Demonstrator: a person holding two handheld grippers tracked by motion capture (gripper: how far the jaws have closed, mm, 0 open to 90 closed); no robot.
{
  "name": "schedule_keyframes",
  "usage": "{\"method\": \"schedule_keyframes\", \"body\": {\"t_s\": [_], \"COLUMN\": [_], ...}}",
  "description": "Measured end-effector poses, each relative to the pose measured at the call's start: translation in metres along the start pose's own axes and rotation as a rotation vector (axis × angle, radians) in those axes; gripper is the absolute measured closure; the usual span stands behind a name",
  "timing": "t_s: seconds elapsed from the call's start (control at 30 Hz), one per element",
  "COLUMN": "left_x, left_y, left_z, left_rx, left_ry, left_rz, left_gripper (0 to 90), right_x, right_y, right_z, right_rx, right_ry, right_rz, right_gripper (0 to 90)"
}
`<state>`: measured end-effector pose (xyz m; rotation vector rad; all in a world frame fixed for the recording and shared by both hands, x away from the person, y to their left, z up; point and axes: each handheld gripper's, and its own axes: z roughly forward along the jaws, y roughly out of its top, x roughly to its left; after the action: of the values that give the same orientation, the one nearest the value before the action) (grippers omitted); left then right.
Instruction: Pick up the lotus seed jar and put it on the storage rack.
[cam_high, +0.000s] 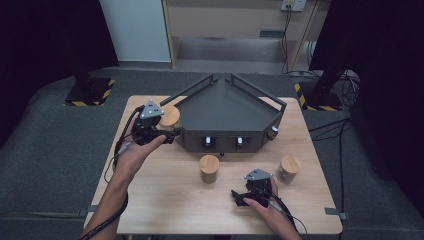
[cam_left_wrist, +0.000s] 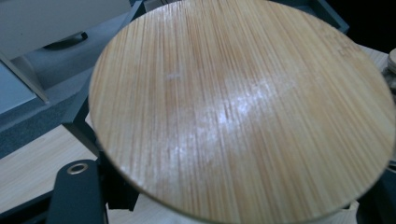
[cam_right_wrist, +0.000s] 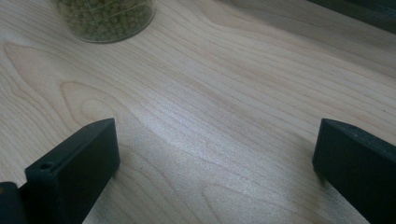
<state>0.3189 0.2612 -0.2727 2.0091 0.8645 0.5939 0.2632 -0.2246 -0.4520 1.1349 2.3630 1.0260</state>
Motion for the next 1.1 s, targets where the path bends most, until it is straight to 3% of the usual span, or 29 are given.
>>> {"method": "schedule_keyframes", "body": {"t_s": [0.6,1.1], "left_x": [0.004,0.006], "left_y": [0.034,0.046], "left_z": [0.038,0.070], "left_rx": [-0.001,-0.008], "left_ry": [-0.009,-0.016], "left_rz": [0.006,-0.023], "left_gripper": [24.3,24.3], "right_x": [0.000,0.000], "right_y": [0.000,0.000], "right_z": [0.000,0.000], "right_rx": [-0.002,-0.002], "right_ry": [0.000,-0.001], "right_rz": [-0.002,-0.003], "right_gripper": [0.6,0.7]}}
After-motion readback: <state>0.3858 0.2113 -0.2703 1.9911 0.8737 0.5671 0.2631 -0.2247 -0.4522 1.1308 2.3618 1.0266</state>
